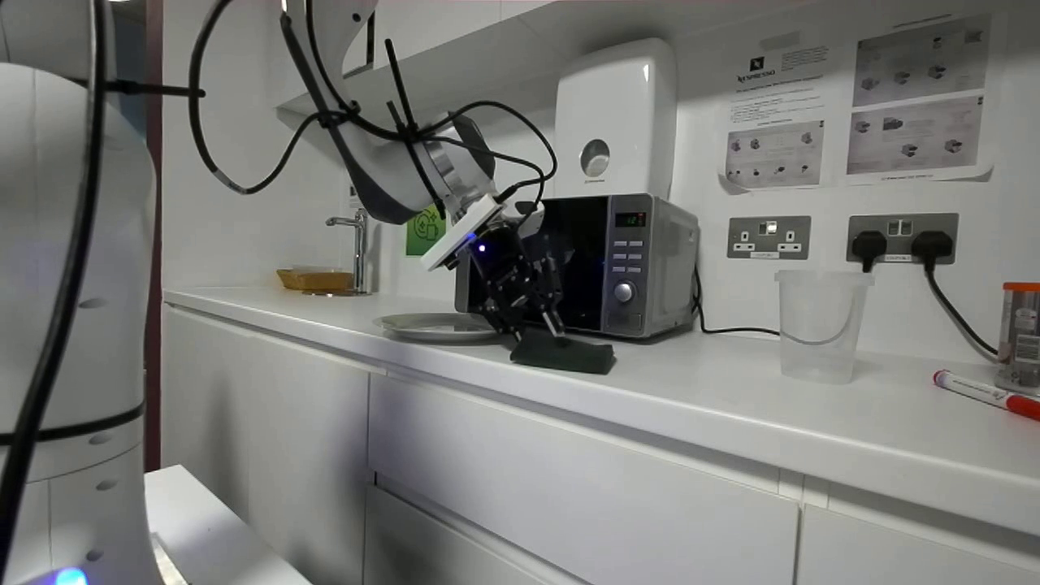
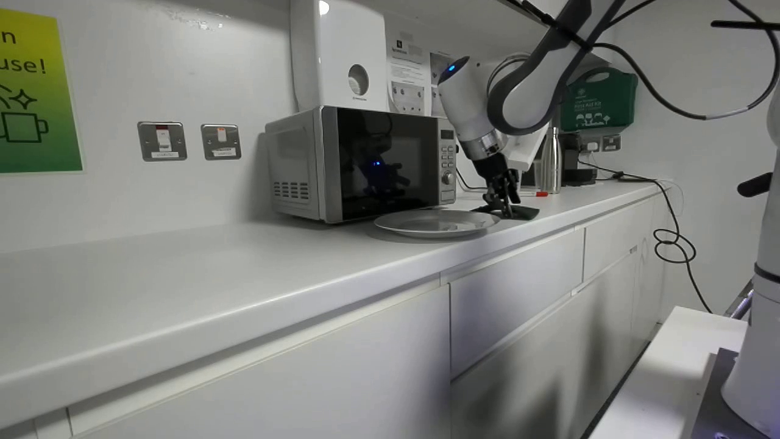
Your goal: Pick up the cloth from the counter and use it to wipe the microwave door
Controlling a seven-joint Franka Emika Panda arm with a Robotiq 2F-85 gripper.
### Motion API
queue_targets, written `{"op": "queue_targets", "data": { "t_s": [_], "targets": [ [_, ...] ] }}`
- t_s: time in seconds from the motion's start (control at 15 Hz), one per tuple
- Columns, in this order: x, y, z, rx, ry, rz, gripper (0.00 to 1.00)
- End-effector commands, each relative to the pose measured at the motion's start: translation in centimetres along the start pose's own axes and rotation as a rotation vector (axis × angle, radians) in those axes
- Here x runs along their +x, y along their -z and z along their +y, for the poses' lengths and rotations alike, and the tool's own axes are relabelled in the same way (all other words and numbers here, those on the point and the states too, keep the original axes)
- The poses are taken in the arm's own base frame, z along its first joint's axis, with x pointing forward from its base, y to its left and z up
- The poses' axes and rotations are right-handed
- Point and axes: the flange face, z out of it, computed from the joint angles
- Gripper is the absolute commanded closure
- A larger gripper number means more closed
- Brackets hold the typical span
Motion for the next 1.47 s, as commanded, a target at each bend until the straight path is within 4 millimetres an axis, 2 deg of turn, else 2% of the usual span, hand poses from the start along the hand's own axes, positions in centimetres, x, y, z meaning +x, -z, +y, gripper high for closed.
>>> {"op": "queue_targets", "data": {
  "t_s": [0.0, 0.13, 0.2, 0.47, 0.67, 1.07, 1.4],
  "targets": [
    [0.6, -0.3, 0.5, -0.002, -0.035, 0.009, 0.81],
    [0.5, -0.4, 0.8, 0.001, -0.045, 0.005, 0.95],
    [0.5, -0.5, 0.9, 0.002, -0.048, 0.004, 1.00],
    [0.5, -0.5, 1.3, 0.038, -0.076, -0.023, 0.99],
    [0.9, 0.3, 1.8, 0.124, -0.151, -0.059, 0.99],
    [2.9, 4.4, 4.1, 0.316, -0.349, -0.055, 0.99],
    [4.4, 7.1, 5.9, 0.424, -0.461, -0.041, 0.99]
  ]
}}
